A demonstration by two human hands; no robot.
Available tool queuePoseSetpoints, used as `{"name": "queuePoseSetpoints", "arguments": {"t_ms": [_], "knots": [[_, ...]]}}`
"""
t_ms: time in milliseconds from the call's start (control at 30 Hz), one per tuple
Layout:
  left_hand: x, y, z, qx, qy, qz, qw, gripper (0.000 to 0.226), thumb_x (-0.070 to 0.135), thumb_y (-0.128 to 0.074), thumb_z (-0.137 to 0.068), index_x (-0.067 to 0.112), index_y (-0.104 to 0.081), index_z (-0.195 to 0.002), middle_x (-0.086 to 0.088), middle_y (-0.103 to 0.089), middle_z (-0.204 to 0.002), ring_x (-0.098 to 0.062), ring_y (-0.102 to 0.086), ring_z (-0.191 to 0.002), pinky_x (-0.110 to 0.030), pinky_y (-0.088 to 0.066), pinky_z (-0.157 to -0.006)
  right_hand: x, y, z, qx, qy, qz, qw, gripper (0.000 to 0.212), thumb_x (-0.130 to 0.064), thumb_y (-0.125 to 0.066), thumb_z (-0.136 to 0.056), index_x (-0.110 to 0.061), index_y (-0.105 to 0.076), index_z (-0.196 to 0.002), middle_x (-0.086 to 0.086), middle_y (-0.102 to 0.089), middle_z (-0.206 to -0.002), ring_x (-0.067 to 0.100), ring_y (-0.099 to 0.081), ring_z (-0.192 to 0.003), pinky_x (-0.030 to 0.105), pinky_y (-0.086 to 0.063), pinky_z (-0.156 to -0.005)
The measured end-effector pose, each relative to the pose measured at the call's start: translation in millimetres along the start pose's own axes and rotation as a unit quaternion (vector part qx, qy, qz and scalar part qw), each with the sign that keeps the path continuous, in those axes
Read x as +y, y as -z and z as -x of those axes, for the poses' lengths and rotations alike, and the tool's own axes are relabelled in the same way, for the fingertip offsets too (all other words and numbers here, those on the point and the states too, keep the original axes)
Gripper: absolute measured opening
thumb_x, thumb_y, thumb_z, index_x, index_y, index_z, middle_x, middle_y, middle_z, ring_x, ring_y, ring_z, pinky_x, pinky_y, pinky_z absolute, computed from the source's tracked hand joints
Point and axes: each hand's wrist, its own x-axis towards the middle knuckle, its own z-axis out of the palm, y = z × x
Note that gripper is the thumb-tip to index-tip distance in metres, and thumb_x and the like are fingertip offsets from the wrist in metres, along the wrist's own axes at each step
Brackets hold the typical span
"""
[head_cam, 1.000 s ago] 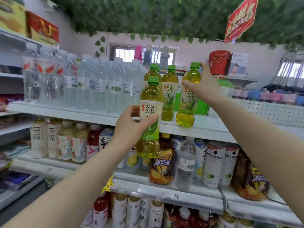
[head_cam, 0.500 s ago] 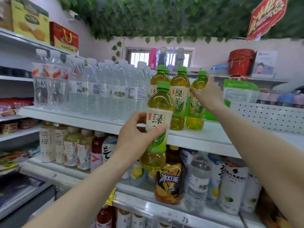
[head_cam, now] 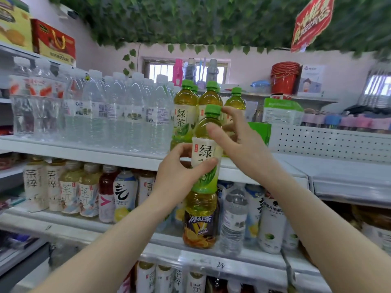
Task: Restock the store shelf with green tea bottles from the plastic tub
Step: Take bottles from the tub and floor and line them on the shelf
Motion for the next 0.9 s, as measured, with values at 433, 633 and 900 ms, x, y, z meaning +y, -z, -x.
{"name": "queuePoseSetpoints", "arguments": {"t_ms": [433, 633, 900], "knots": [[15.2, -11.5, -39.4, -0.077, -0.142, -0.173, 0.972, 0.056, 0.056, -0.05, -0.093, 0.023, -0.047, -0.139, 0.007, -0.058, -0.123, -0.01, -0.056, -0.112, -0.035, -0.048, -0.097, 1.4, 57.9, -40.9, 0.026, -0.038, 0.05, 0.998, 0.082, -0.044, -0.079, -0.076, -0.02, -0.035, -0.142, -0.007, -0.067, -0.109, 0.012, -0.067, -0.096, 0.04, -0.056, -0.089], [-6.6, -17.0, -56.8, -0.1, -0.177, -0.386, 0.9, 0.062, 0.052, -0.048, -0.096, 0.022, -0.035, -0.149, 0.0, -0.035, -0.152, -0.019, -0.036, -0.137, -0.037, -0.035, -0.11, 20.3, 55.4, -74.5, 0.075, -0.002, 0.121, 0.99, 0.085, -0.037, -0.075, -0.083, -0.032, -0.022, -0.15, -0.003, -0.064, -0.115, 0.022, -0.063, -0.104, 0.037, -0.048, -0.093], [-25.1, -28.3, -60.2, -0.097, -0.172, -0.412, 0.889, 0.064, 0.05, -0.049, -0.096, 0.018, -0.035, -0.149, -0.004, -0.031, -0.152, -0.021, -0.037, -0.136, -0.037, -0.037, -0.109, 59.0, 37.0, -98.4, 0.069, 0.003, 0.144, 0.987, 0.083, -0.039, -0.074, -0.084, -0.034, -0.025, -0.151, 0.006, -0.051, -0.144, 0.03, -0.054, -0.125, 0.044, -0.044, -0.102]]}}
